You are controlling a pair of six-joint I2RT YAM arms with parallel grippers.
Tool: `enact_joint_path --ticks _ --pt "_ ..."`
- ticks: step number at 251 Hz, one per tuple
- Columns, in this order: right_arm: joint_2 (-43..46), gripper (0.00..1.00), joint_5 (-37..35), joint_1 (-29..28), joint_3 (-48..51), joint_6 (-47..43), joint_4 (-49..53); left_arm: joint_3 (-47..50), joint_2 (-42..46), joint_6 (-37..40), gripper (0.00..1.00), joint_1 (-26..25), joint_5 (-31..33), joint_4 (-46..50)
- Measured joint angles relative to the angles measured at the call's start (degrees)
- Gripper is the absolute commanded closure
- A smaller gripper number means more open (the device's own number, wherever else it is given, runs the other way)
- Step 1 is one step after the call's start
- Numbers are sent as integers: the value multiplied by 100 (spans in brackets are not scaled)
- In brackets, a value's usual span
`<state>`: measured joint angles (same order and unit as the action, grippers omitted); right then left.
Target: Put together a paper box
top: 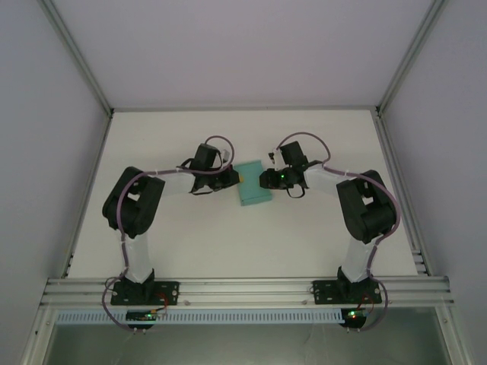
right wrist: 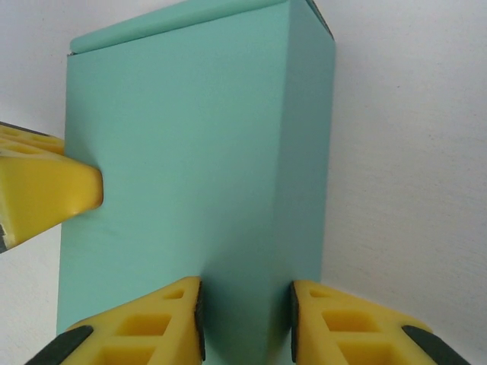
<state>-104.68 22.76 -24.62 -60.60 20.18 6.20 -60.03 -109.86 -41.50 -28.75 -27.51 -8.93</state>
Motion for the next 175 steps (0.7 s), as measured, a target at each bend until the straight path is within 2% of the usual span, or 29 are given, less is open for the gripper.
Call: enact_joint_path --ticks 7,17,32,56,93,133,175 --pt "0 70 2 2 2 20 -11 26 4 -15 100 2 -7 -48" --pt "0 71 -2 2 2 35 -13 59 7 -22 95 7 -13 -122" --pt "0 71 -4 2 4 59 -11 96 20 -15 75 11 -11 -173" --pt "2 72 -52 -7 2 111 -33 111 24 13 55 15 13 -166" --pt "46 75 -352 -166 2 236 -42 129 116 151 41 -4 11 153" --pt "151 75 -616 -402 111 468 -107 262 424 249 31 -155 -20 782" --pt "216 75 -719 -452 225 654 -243 352 627 286 31 -367 -55 1099"
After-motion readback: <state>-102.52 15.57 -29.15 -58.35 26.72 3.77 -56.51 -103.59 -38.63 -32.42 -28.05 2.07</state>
